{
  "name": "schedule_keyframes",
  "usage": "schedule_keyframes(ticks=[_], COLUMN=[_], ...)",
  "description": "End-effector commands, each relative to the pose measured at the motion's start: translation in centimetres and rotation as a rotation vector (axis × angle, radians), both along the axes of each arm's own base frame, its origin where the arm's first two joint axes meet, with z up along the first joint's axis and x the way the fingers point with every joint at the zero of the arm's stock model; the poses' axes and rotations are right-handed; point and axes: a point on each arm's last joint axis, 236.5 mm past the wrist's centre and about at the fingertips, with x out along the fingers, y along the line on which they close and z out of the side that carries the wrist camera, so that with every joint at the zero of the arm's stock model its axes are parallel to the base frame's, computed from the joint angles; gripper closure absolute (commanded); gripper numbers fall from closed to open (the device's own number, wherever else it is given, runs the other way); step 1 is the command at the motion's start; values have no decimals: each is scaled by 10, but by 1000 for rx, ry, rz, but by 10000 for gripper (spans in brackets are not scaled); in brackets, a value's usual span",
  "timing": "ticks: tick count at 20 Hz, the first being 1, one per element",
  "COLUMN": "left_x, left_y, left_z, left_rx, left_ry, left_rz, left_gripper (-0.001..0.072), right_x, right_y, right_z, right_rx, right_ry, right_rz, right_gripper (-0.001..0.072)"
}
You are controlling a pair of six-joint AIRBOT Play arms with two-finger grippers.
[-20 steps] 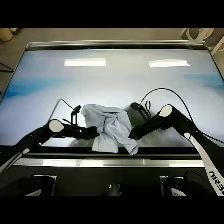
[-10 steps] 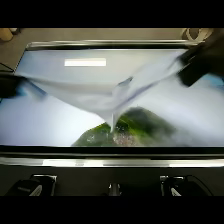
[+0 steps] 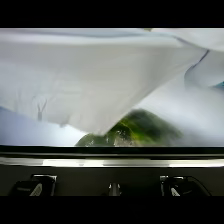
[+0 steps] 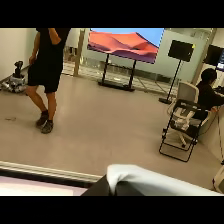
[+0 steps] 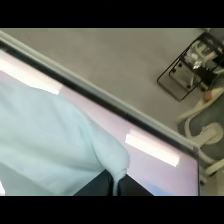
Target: Fold the shirts.
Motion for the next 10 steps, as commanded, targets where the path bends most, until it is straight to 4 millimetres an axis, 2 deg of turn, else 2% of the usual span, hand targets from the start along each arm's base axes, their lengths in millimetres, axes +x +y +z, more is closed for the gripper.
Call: schedule_keyframes(ticks=[1, 3, 5, 7, 8, 10], left_x=[36, 71, 104, 131, 145, 171], left_y=[0, -4, -15, -36, -46, -56], left_z=[-40, -98, -182, -267, -301, -361], left_rx=[-3, 7, 11, -13, -26, -36], left_ry=[112, 258, 454, 606, 643, 719], left_rz=[5, -2, -32, -86, -104, -115], left_gripper=[684, 684, 684, 684, 684, 684], right_x=[-21, -28, -21, -2, 9, 8], right_y=[8, 28, 48, 55, 57, 56], right_z=[-111, -187, -264, -339, -369, -418], right_rx=[-51, -61, -28, 9, 33, 87], right_ry=[489, 741, 875, 894, 872, 912], right_rz=[25, 95, 142, 120, 95, 26], right_gripper=[697, 696, 696, 696, 696, 696])
